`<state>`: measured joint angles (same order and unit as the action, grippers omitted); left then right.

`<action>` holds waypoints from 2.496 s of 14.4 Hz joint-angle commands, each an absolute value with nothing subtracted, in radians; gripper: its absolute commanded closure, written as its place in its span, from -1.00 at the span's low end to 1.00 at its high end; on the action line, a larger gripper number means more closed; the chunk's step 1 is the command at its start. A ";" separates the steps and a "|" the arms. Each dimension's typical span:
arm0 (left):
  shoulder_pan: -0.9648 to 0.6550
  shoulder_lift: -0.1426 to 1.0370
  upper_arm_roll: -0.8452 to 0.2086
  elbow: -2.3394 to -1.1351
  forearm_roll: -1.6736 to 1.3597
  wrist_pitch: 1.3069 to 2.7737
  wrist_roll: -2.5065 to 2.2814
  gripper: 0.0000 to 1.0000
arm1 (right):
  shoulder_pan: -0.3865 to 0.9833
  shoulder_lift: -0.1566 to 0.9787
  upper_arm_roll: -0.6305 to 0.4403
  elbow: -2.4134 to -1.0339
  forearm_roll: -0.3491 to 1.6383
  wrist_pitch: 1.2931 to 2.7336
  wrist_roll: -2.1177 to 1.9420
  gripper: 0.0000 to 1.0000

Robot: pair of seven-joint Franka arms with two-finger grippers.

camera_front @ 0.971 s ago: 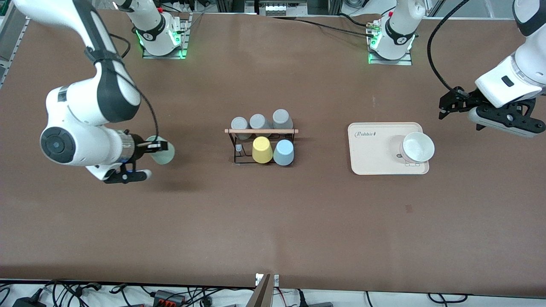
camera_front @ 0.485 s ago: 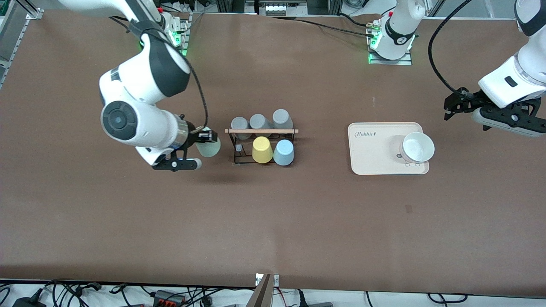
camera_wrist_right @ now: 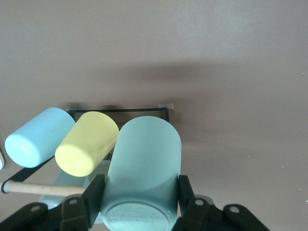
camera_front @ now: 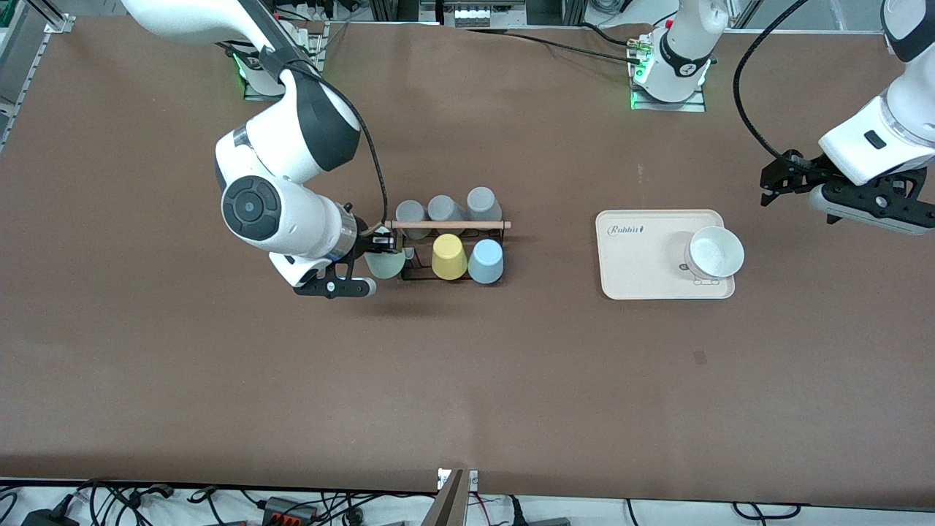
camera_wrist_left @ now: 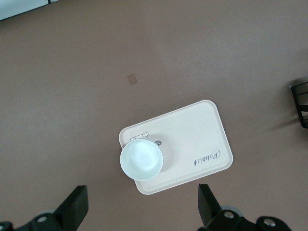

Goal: Hang scattered cups on rack with three cups
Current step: 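Carry the teal cup with the right gripper to the rack, then set the teal cup beside the yellow cup and open the right gripper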

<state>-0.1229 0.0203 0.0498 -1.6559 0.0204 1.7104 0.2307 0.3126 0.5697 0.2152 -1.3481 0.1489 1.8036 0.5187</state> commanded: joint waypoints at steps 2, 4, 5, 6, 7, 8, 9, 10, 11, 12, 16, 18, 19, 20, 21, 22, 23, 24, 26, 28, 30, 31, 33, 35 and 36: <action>-0.118 0.009 0.046 -1.654 0.029 1.709 0.256 -1.00 | 0.339 0.610 0.212 -1.296 0.163 1.796 0.558 1.00; -0.118 0.009 0.046 -1.654 0.031 1.709 0.256 -1.00 | 0.351 0.621 0.212 -1.296 0.163 1.796 0.563 1.00; -0.118 0.009 0.046 -1.654 0.029 1.709 0.256 -1.00 | 0.368 0.624 0.212 -1.296 0.163 1.793 0.564 1.00; -0.118 0.009 0.046 -1.654 0.029 1.709 0.256 -1.00 | 0.370 0.626 0.210 -1.298 0.163 1.790 0.561 1.00; -0.117 0.009 0.046 -1.654 0.029 1.709 0.256 -1.00 | 0.370 0.630 0.212 -1.298 0.164 1.787 0.557 1.00; -0.118 0.009 0.046 -1.654 0.029 1.709 0.256 -1.00 | 0.368 0.640 0.212 -1.298 0.167 1.786 0.557 1.00; -0.118 0.009 0.046 -1.654 0.029 1.709 0.256 -1.00 | 0.370 0.643 0.210 -1.299 0.170 1.793 0.558 1.00; -0.118 0.009 0.046 -1.654 0.029 1.709 0.258 -1.00 | 0.370 0.653 0.210 -1.298 0.169 1.795 0.558 1.00; -0.118 0.009 0.046 -1.654 0.031 1.709 0.258 -1.00 | 0.370 0.658 0.210 -1.298 0.169 1.795 0.560 1.00; -0.117 0.009 0.046 -1.654 0.029 1.709 0.258 -1.00 | 0.370 0.672 0.210 -1.298 0.167 1.796 0.563 1.00; -0.117 0.009 0.046 -1.655 0.029 1.709 0.261 -1.00 | 0.382 0.706 0.210 -1.298 0.167 1.851 0.572 1.00; -0.118 0.009 0.046 -1.654 0.029 1.709 0.261 -1.00 | 0.383 0.719 0.210 -1.298 0.167 1.888 0.572 1.00; -0.118 0.009 0.046 -1.654 0.029 1.709 0.261 -1.00 | 0.383 0.726 0.210 -1.298 0.167 1.897 0.572 1.00; -0.118 0.009 0.046 -1.654 0.029 1.709 0.261 -1.00 | 0.394 0.726 0.210 -1.298 0.166 1.896 0.572 1.00; -0.118 0.009 0.046 -1.654 0.029 1.709 0.262 -1.00 | 0.396 0.726 0.210 -1.298 0.166 1.896 0.572 1.00; -0.118 0.009 0.046 -1.654 0.029 1.709 0.262 -1.00 | 0.394 0.726 0.210 -1.298 0.167 1.896 0.571 0.74; -0.118 0.009 0.046 -1.654 0.029 1.709 0.262 -1.00 | 0.388 0.727 0.209 -1.298 0.167 1.894 0.568 0.31; -0.118 0.009 0.046 -1.654 0.029 1.709 0.262 -1.00 | 0.382 0.727 0.209 -1.299 0.169 1.893 0.572 -0.88; -0.118 0.009 0.046 -1.654 0.029 1.709 0.262 -1.00 | 0.391 0.718 0.207 -1.296 0.156 1.894 0.571 -1.00; -0.118 0.009 0.046 -1.654 0.029 1.709 0.262 -1.00 | 0.374 0.700 0.199 -1.283 0.158 1.885 0.566 -1.00; -0.118 0.009 0.046 -1.654 0.029 1.709 0.264 -1.00 | 0.313 0.687 0.202 -1.266 0.161 1.878 0.552 -1.00; -0.118 0.009 0.046 -1.654 0.029 1.709 0.264 -1.00 | 0.289 0.658 0.204 -1.266 0.161 1.876 0.551 -1.00; -0.118 0.009 0.046 -1.654 0.029 1.709 0.264 -1.00 | 0.240 0.609 0.202 -1.266 0.160 1.838 0.549 -1.00; -0.118 0.009 0.046 -1.654 0.029 1.709 0.264 -1.00 | 0.165 0.574 0.202 -1.266 0.164 1.768 0.546 -1.00; -0.118 0.009 0.046 -1.654 0.029 1.709 0.264 -1.00 | 0.126 0.559 0.204 -1.266 0.166 1.717 0.540 -1.00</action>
<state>-0.1229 0.0203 0.0497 -1.6555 0.0205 1.7104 0.2432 0.1918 0.5979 0.1909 -1.2520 0.1528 1.7865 0.5506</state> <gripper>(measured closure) 0.000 0.000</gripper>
